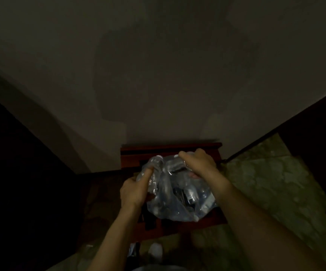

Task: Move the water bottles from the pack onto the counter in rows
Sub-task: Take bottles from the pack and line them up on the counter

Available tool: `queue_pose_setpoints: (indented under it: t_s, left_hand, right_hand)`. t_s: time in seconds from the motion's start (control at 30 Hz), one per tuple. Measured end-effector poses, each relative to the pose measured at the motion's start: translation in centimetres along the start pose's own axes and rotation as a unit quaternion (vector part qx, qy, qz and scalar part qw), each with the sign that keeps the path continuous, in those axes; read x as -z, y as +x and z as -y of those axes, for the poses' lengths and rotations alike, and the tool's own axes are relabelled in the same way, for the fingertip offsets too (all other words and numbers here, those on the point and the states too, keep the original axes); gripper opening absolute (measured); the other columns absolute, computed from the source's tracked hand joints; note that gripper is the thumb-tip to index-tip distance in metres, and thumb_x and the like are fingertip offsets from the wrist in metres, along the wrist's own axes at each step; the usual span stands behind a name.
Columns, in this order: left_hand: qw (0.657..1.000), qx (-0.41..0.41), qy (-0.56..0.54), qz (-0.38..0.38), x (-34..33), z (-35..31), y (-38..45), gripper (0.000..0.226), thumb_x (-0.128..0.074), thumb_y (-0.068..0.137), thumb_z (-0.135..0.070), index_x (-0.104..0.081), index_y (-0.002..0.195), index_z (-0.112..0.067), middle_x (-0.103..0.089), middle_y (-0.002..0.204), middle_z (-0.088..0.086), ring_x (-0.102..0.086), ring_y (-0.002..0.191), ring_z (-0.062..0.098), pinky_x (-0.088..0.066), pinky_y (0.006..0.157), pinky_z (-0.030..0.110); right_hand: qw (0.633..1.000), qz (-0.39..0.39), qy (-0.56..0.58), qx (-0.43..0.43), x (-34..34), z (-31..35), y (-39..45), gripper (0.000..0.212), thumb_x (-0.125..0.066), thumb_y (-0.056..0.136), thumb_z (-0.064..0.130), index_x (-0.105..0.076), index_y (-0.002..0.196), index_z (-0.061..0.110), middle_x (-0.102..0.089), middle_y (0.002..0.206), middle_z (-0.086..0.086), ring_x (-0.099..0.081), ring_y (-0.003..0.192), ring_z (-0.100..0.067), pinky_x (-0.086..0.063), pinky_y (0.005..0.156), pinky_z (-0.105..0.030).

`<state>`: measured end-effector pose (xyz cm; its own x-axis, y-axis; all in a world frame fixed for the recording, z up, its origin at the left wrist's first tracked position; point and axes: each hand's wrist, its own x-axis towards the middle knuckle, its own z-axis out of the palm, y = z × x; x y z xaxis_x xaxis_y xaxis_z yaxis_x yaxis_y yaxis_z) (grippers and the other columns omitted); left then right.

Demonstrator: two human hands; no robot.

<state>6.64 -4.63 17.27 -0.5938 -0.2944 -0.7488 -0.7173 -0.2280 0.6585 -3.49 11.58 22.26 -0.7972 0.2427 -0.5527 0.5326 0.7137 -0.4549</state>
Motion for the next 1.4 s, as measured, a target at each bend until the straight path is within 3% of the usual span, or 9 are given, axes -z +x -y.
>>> queue_pose_setpoints:
  t_s: [0.2, 0.3, 0.47, 0.63, 0.83, 0.97, 1.03, 1.17, 1.4]
  left_hand:
    - [0.995, -0.051, -0.084, 0.025, 0.3, -1.8, -3.3, 0.053, -0.073, 0.072, -0.062, -0.075, 0.091, -0.012, -0.078, 0.084, 0.007, -0.075, 0.081, 0.024, -0.060, 0.082, 0.045]
    - [0.988, -0.095, -0.111, 0.055, 0.7, -2.6, -6.1, 0.048, -0.073, 0.079, -0.050, -0.072, 0.098, -0.006, -0.077, 0.087, 0.013, -0.073, 0.073, 0.025, -0.059, 0.068, 0.036]
    - [0.969, -0.185, -0.145, 0.078, 1.9, -3.3, -11.1, 0.044, -0.079, 0.068, -0.042, -0.061, 0.106, -0.029, -0.072, 0.109, 0.009, -0.075, 0.090, 0.028, -0.061, 0.071, 0.039]
    - [0.953, -0.268, -0.112, 0.088, 5.2, -4.1, -15.6, 0.057, -0.077, 0.072, -0.030, -0.053, 0.124, -0.034, -0.078, 0.096, 0.004, -0.075, 0.079, 0.021, -0.057, 0.068, 0.031]
    - [0.925, -0.368, -0.084, 0.053, 10.0, -6.6, -19.0, 0.060, -0.073, 0.083, -0.017, -0.048, 0.133, -0.038, -0.073, 0.105, -0.007, -0.073, 0.087, 0.007, -0.058, 0.064, 0.021]
    - [0.907, -0.411, -0.090, 0.024, 12.8, -7.4, -20.3, 0.051, -0.070, 0.084, -0.007, -0.054, 0.123, -0.035, -0.071, 0.101, -0.008, -0.071, 0.084, 0.001, -0.057, 0.059, 0.017]
    - [0.904, -0.414, -0.104, 0.017, 15.1, -7.5, -20.8, 0.048, -0.069, 0.085, -0.006, -0.056, 0.126, -0.026, -0.072, 0.103, -0.002, -0.073, 0.081, 0.006, -0.056, 0.057, 0.017]
    - [0.895, -0.425, -0.139, 0.004, 20.9, -7.2, -22.1, 0.054, -0.070, 0.082, -0.004, -0.055, 0.129, -0.026, -0.073, 0.109, 0.005, -0.074, 0.086, 0.016, -0.056, 0.060, 0.024]
    - [0.863, -0.489, -0.124, -0.030, 31.7, -8.2, -28.1, 0.059, -0.086, 0.067, -0.028, -0.057, 0.118, -0.030, -0.074, 0.102, -0.006, -0.074, 0.089, 0.009, -0.061, 0.070, 0.025]
  right_hand:
    - [0.953, 0.073, 0.291, -0.031, 1.4, 0.1, -3.5, 0.035, -0.067, 0.079, 0.043, -0.061, 0.095, 0.013, -0.065, 0.101, -0.009, -0.068, 0.069, -0.023, -0.057, 0.057, -0.028]
    - [0.901, 0.146, 0.407, -0.043, 1.7, -0.8, -5.6, 0.047, -0.074, 0.078, 0.036, -0.062, 0.112, 0.007, -0.067, 0.100, -0.014, -0.067, 0.063, -0.023, -0.056, 0.051, -0.027]
    - [0.810, 0.278, 0.515, 0.031, 1.4, -1.9, -9.5, 0.054, -0.072, 0.082, 0.021, -0.054, 0.129, 0.000, -0.063, 0.123, -0.024, -0.067, 0.102, -0.033, -0.059, 0.068, -0.038]
    - [0.726, 0.377, 0.554, 0.153, 1.7, -0.8, -13.6, 0.042, -0.065, 0.084, 0.009, -0.055, 0.125, 0.006, -0.063, 0.124, -0.025, -0.065, 0.103, -0.034, -0.057, 0.078, -0.042]
    - [0.717, 0.398, 0.499, 0.280, 2.8, 3.2, -18.5, 0.058, -0.063, 0.076, 0.004, -0.049, 0.133, 0.007, -0.062, 0.124, -0.028, -0.064, 0.107, -0.037, -0.052, 0.093, -0.044]
    - [0.781, 0.327, 0.435, 0.308, 1.0, 7.1, -23.2, 0.073, -0.079, 0.059, 0.023, -0.056, 0.126, 0.006, -0.072, 0.107, -0.018, -0.072, 0.090, -0.029, -0.058, 0.071, -0.039]
    - [0.789, 0.301, 0.421, 0.332, -0.6, 8.8, -25.5, 0.062, -0.082, 0.062, 0.023, -0.060, 0.119, 0.010, -0.075, 0.101, -0.012, -0.073, 0.087, -0.026, -0.058, 0.067, -0.034]
    - [0.763, 0.300, 0.429, 0.379, -3.4, 12.2, -30.1, 0.047, -0.079, 0.072, 0.019, -0.061, 0.113, 0.008, -0.075, 0.099, -0.011, -0.074, 0.088, -0.026, -0.059, 0.069, -0.034]
    - [0.692, 0.316, 0.485, 0.431, -8.3, 18.1, -38.2, 0.079, -0.093, 0.050, 0.037, -0.064, 0.117, 0.006, -0.069, 0.115, -0.023, -0.068, 0.103, -0.039, -0.057, 0.085, -0.049]
